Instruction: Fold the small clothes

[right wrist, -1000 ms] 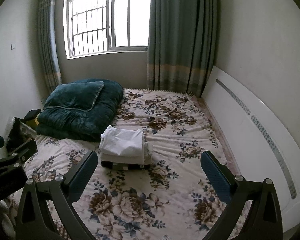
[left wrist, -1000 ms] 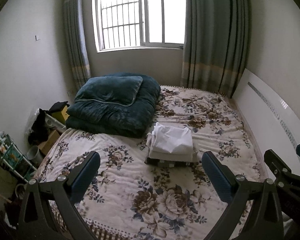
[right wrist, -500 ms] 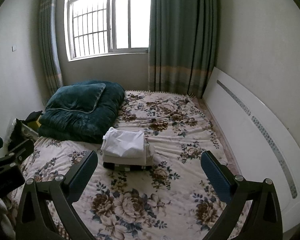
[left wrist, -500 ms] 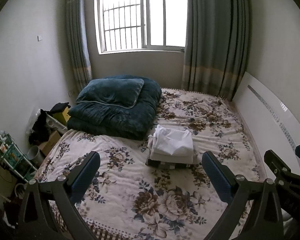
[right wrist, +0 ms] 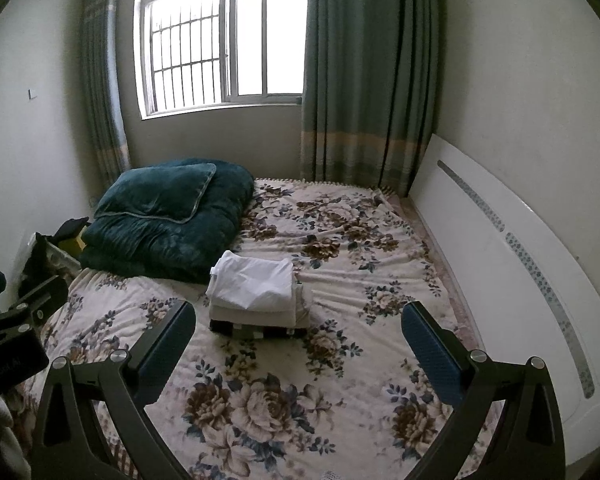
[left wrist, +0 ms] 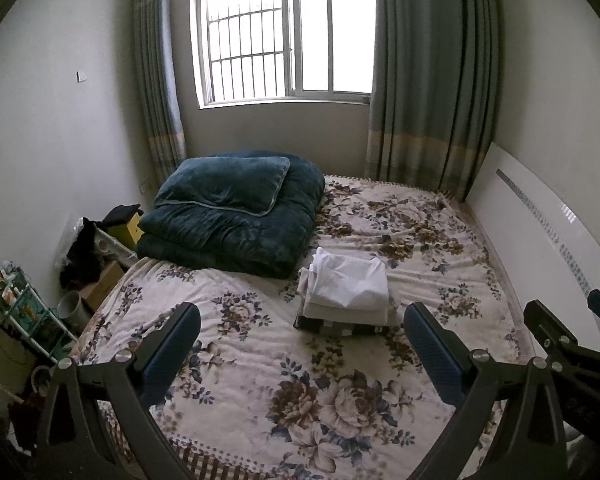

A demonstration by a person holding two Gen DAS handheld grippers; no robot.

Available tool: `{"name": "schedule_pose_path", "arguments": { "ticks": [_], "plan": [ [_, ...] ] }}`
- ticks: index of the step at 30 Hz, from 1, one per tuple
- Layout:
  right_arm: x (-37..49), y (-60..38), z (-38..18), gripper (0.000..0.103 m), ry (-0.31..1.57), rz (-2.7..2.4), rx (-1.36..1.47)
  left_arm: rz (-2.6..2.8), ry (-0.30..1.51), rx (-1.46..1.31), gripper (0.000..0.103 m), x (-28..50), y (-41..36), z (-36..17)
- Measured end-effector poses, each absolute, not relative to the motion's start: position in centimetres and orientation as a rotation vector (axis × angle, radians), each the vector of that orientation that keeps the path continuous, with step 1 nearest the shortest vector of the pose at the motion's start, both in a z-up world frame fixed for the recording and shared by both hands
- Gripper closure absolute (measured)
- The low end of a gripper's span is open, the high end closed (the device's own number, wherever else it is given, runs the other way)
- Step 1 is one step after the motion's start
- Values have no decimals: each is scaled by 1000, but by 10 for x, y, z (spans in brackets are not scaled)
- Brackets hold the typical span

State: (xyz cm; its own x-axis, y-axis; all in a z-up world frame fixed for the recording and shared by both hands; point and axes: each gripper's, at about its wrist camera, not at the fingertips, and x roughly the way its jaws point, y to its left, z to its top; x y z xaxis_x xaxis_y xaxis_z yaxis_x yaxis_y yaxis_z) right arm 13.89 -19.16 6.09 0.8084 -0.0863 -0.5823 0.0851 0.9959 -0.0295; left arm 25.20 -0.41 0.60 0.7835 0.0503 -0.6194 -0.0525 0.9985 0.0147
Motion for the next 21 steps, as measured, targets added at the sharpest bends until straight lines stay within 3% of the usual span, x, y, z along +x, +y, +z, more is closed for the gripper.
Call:
{"name": "schedule_pose_path", "arguments": {
  "ticks": [21],
  "plan": [
    [140, -190, 60, 0, 620, -88, -2, 59, 666, -4, 0, 248, -4, 8]
  ]
}}
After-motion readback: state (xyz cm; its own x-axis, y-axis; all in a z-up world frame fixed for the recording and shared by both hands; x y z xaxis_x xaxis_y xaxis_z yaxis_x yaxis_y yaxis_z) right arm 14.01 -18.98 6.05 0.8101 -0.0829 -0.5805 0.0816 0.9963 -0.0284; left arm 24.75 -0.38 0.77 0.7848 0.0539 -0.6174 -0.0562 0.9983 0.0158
